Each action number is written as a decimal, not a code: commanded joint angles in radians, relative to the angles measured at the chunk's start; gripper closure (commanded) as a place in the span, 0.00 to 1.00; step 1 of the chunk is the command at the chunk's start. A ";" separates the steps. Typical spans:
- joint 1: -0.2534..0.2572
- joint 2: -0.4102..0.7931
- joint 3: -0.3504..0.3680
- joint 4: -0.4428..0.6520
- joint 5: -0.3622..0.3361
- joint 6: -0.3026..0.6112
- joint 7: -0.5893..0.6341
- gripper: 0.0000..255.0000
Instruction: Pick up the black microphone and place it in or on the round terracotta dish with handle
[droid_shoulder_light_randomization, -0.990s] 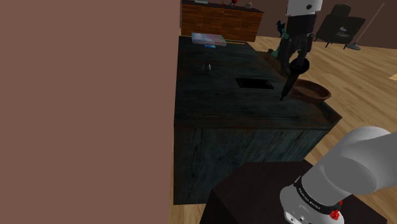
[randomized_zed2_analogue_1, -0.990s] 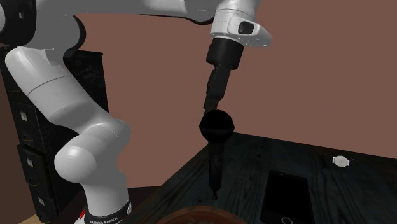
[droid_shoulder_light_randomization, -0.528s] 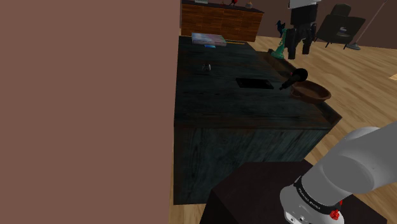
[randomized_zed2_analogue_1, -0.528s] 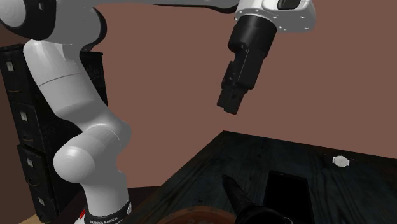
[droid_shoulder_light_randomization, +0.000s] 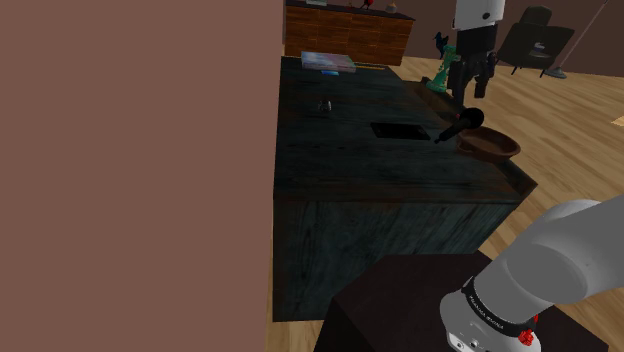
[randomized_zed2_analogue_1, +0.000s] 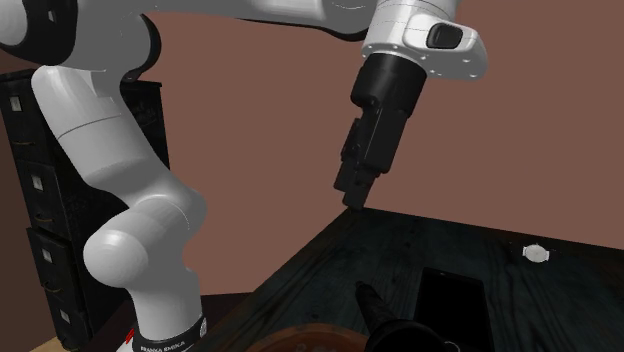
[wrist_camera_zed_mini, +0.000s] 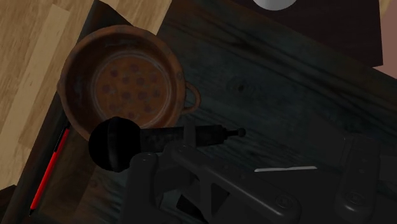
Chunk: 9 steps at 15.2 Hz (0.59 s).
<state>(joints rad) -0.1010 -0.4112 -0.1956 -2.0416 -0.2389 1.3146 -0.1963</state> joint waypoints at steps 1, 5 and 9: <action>0.000 -0.003 -0.001 -0.009 -0.001 0.006 0.001 0.00; 0.000 -0.003 -0.001 -0.009 -0.001 0.006 0.001 0.00; 0.000 -0.003 -0.001 -0.009 -0.001 0.006 0.000 1.00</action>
<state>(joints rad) -0.1014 -0.4141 -0.1964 -2.0505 -0.2397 1.3208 -0.1958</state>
